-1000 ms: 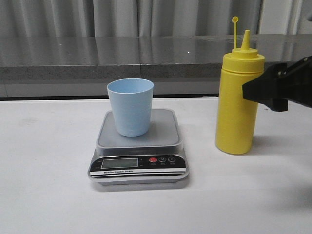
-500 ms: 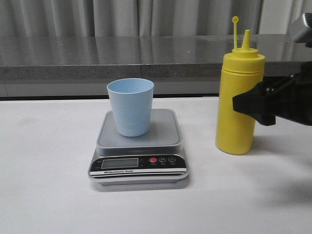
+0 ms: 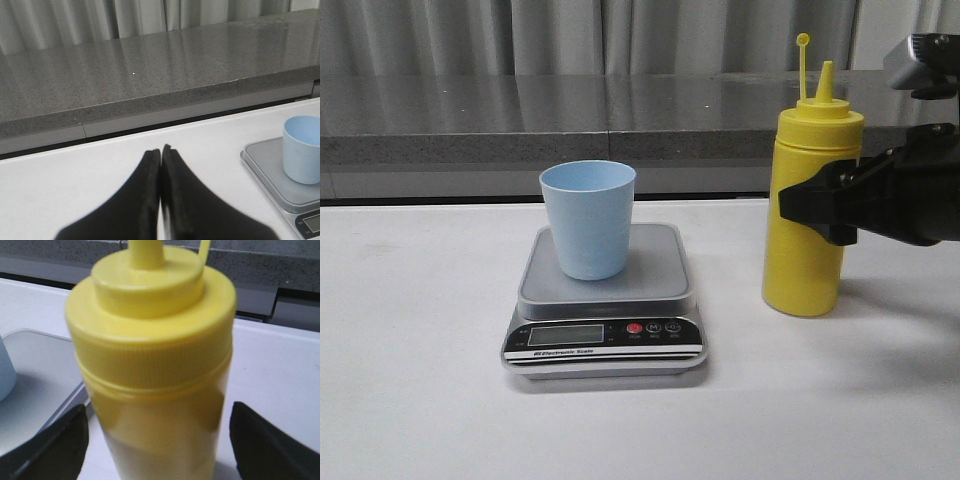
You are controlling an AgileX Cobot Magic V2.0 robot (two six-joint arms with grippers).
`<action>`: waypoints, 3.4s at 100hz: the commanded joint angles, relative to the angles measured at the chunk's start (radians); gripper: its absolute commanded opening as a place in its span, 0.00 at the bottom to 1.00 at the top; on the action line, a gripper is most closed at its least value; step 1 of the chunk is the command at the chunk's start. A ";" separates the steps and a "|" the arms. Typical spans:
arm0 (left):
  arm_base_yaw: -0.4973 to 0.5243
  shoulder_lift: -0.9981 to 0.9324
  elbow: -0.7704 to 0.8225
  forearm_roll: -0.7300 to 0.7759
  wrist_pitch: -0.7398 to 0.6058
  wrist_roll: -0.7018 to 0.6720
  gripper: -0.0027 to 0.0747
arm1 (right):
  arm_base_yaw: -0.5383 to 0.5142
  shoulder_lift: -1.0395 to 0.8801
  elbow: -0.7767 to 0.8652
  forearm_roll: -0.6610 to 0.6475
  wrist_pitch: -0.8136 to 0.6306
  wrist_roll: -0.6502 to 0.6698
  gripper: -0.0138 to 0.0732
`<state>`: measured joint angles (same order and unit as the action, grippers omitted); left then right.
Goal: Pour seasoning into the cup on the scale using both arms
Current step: 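Reach the right gripper to the yellow squeeze bottle and grasp it, then lift the yellow bottle with the right gripper above the table, then tilt the bottle nozzle-down toward the cup with the right gripper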
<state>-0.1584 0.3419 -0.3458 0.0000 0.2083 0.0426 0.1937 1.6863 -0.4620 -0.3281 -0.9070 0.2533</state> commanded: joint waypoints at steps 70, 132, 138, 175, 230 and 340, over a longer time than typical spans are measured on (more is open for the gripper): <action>0.002 0.007 -0.026 0.000 -0.089 -0.004 0.01 | -0.001 0.063 -0.124 -0.013 -0.171 -0.012 0.36; 0.002 0.007 -0.026 0.000 -0.089 -0.004 0.01 | 0.027 -0.191 -0.329 -0.350 0.426 -0.012 0.30; 0.002 0.007 -0.026 0.000 -0.089 -0.004 0.01 | 0.050 -0.204 -0.378 -0.415 0.555 -0.012 0.30; 0.002 0.007 -0.026 0.000 -0.089 -0.004 0.01 | 0.249 -0.178 -0.598 -0.665 1.008 -0.012 0.30; 0.002 0.007 -0.026 0.000 -0.089 -0.004 0.01 | 0.443 -0.025 -0.704 -1.002 1.405 -0.012 0.30; 0.002 0.007 -0.026 0.000 -0.089 -0.004 0.01 | 0.508 0.015 -0.705 -1.303 1.539 0.035 0.30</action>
<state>-0.1584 0.3419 -0.3458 0.0000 0.2083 0.0426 0.7020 1.7466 -1.1326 -1.5750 0.5770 0.2490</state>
